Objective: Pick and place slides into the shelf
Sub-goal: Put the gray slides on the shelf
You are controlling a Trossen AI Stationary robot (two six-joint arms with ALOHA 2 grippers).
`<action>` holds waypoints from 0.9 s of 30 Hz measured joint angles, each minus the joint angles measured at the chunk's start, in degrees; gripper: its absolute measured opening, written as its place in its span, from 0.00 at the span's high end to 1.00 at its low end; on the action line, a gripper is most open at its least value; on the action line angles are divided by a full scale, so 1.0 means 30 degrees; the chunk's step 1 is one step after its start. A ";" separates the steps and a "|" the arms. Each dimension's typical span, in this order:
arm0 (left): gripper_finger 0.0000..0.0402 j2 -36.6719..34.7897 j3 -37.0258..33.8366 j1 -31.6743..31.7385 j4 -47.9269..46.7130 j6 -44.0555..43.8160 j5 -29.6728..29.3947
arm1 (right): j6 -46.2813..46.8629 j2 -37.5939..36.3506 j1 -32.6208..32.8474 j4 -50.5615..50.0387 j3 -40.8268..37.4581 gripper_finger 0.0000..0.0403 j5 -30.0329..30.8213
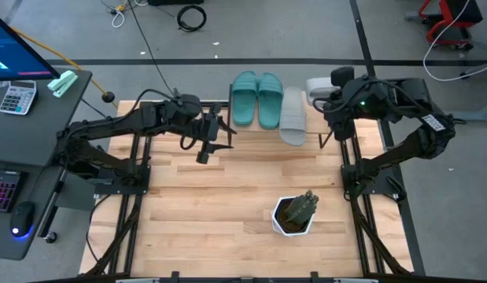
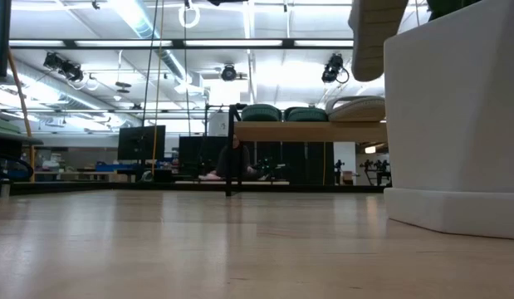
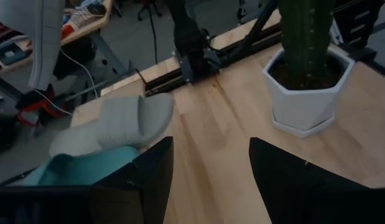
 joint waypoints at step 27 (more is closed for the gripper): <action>0.48 0.0000 0.0000 -0.1948 -0.0351 -0.1669 -0.0184 | -0.2004 -1.2171 0.0801 1.0707 -1.6789 0.92 0.0386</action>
